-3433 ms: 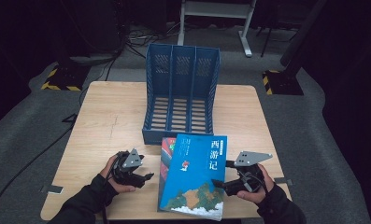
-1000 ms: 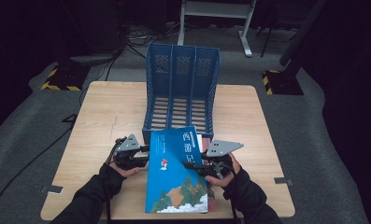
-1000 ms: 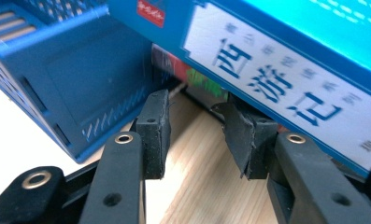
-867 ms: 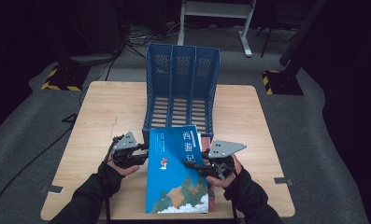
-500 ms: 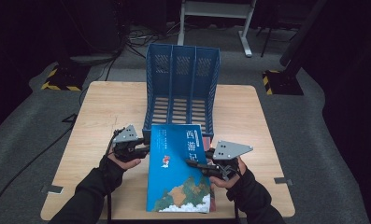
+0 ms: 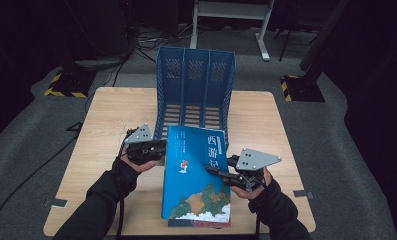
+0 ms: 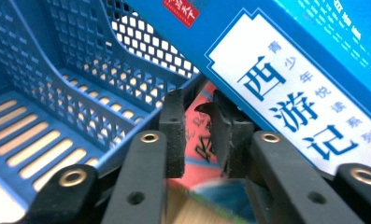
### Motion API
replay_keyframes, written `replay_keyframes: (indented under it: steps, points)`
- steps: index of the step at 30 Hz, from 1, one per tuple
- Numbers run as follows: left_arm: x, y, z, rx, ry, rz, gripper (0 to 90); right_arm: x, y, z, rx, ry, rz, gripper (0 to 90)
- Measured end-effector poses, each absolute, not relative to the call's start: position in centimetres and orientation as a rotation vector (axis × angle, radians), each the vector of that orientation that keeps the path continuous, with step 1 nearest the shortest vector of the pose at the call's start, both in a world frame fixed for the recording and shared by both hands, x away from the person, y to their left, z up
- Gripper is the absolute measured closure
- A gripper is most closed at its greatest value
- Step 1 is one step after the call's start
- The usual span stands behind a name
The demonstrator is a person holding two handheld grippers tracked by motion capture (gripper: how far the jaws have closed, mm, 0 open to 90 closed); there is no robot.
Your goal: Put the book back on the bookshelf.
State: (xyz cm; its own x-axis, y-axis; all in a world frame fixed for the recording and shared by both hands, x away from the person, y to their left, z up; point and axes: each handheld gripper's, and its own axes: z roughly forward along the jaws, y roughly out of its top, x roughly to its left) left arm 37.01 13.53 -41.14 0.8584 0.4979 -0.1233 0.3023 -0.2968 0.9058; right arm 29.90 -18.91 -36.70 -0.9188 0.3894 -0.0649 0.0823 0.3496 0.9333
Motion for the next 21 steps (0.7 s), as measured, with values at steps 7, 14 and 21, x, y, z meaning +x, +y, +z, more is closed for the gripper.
replay_keyframes:
  steps: [7,14,21]
  points:
    - [38.3,13.0,-40.0,1.887,0.606,0.222,78.0,29.8,-19.4,-36.3,0.385,2.299,1.578,71.5]
    - [38.6,13.1,-38.4,1.864,0.577,0.225,81.2,29.4,-19.6,-36.0,0.325,2.283,1.571,71.4]
    - [38.3,12.4,-36.8,1.854,0.526,0.240,87.1,29.6,-19.9,-35.7,0.321,2.287,1.578,71.8]
